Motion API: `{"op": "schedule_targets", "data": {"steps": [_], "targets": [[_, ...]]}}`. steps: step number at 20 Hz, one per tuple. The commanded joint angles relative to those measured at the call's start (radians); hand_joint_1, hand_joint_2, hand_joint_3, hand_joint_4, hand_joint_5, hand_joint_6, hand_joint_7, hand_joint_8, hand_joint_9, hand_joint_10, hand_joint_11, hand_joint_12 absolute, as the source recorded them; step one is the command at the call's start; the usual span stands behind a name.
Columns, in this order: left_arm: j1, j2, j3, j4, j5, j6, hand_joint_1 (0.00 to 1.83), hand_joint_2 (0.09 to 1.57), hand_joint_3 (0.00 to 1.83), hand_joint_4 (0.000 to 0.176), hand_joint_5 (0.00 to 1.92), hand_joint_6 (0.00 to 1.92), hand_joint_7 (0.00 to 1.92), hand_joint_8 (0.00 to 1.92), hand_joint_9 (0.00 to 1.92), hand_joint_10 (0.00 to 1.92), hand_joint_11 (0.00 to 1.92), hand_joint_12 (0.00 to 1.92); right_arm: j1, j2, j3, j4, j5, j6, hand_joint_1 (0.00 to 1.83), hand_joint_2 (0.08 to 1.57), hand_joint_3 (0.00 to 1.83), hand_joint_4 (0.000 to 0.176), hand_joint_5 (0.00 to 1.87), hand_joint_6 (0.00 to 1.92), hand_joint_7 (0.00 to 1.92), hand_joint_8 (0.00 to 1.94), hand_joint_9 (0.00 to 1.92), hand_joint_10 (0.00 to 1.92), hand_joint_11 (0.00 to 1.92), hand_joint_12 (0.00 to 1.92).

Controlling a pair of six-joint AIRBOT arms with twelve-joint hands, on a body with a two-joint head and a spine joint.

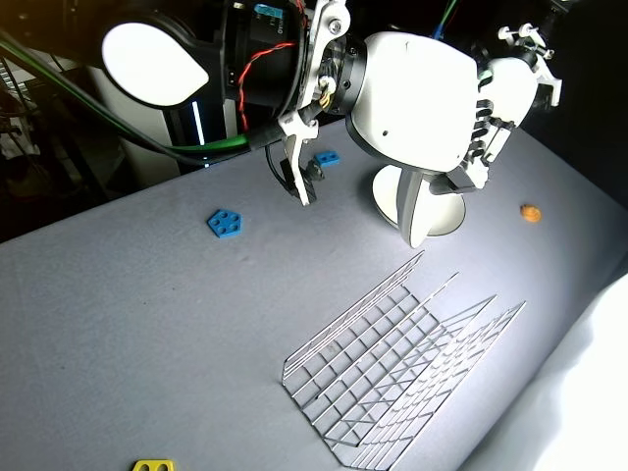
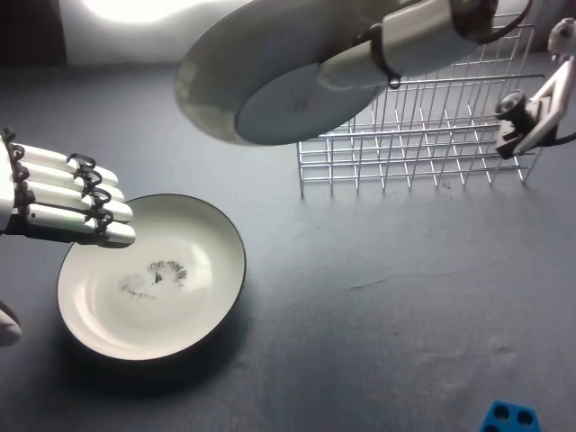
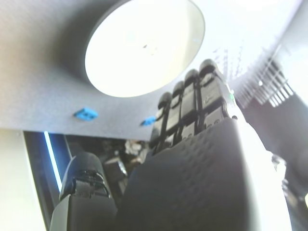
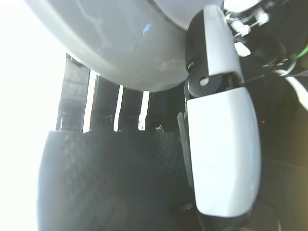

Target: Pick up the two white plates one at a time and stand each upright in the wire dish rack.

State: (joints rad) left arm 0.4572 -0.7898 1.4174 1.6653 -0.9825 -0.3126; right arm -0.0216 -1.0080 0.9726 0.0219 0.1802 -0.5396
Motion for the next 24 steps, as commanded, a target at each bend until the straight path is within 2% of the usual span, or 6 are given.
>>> {"op": "schedule_targets", "data": {"steps": [1,13,24], "targets": [[-0.003,0.002,-0.002,-0.066,-0.011,-0.002,0.00,1.13,0.00,0.000,0.00,0.00,0.00,0.00,0.00,0.00,0.00,0.00,0.029,0.007,0.003,0.014,0.158,0.026,1.20,1.14,0.00,0.025,0.91,1.14,0.97,0.99,1.07,0.45,0.67,1.29],[0.046,-0.008,-0.017,-0.067,0.010,-0.014,0.00,1.14,0.00,0.000,0.01,0.00,0.00,0.00,0.00,0.00,0.00,0.00,0.046,0.040,0.087,0.014,0.151,0.079,1.21,1.13,0.00,0.023,0.93,1.10,0.99,0.96,1.08,0.45,0.67,1.28],[0.088,-0.023,-0.021,-0.056,0.051,-0.017,0.00,1.14,0.00,0.000,0.00,0.00,0.00,0.00,0.00,0.00,0.00,0.00,0.048,0.067,0.151,0.014,0.141,0.101,1.22,1.11,0.00,0.031,0.97,1.02,1.03,0.91,1.13,0.41,0.73,1.24]]}}
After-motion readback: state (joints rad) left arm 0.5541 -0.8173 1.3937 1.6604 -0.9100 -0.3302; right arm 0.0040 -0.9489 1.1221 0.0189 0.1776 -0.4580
